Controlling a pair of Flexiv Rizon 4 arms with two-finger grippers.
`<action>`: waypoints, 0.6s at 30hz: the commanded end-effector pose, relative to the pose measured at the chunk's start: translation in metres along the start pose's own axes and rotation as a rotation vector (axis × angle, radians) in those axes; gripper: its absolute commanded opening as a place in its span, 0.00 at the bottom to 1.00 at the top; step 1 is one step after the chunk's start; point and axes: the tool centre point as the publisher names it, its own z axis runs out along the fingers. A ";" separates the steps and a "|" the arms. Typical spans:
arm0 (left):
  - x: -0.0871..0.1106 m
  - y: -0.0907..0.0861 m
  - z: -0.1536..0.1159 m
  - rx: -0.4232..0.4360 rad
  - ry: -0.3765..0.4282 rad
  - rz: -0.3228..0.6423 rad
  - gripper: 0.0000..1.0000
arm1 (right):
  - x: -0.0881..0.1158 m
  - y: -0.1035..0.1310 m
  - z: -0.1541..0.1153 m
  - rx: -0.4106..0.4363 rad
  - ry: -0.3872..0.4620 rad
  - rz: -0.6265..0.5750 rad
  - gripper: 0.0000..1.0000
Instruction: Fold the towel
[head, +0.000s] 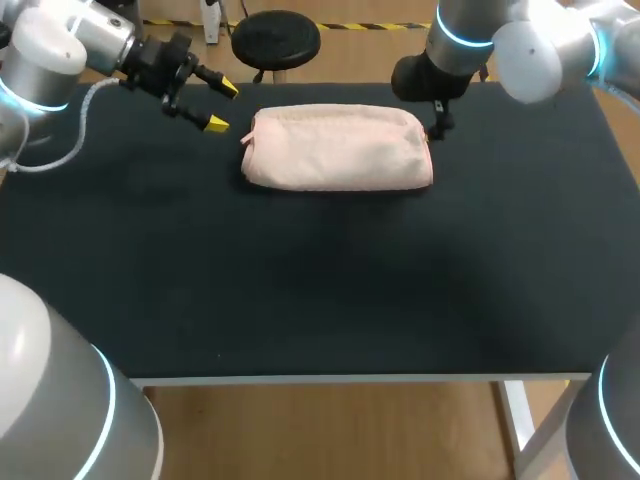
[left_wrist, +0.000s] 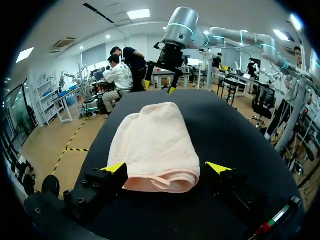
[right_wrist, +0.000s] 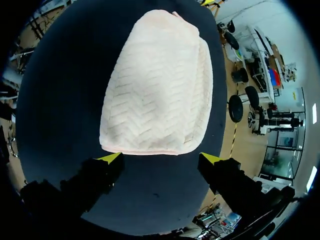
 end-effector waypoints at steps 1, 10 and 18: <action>0.008 -0.005 -0.002 -0.021 -0.084 -0.001 1.00 | 0.001 -0.001 -0.005 0.002 0.002 0.001 1.00; 0.008 -0.005 -0.002 -0.021 -0.084 -0.001 1.00 | 0.001 -0.001 -0.005 0.002 0.002 0.001 1.00; 0.008 -0.005 -0.002 -0.021 -0.084 -0.001 1.00 | -0.015 -0.002 0.009 -0.186 -0.152 0.396 1.00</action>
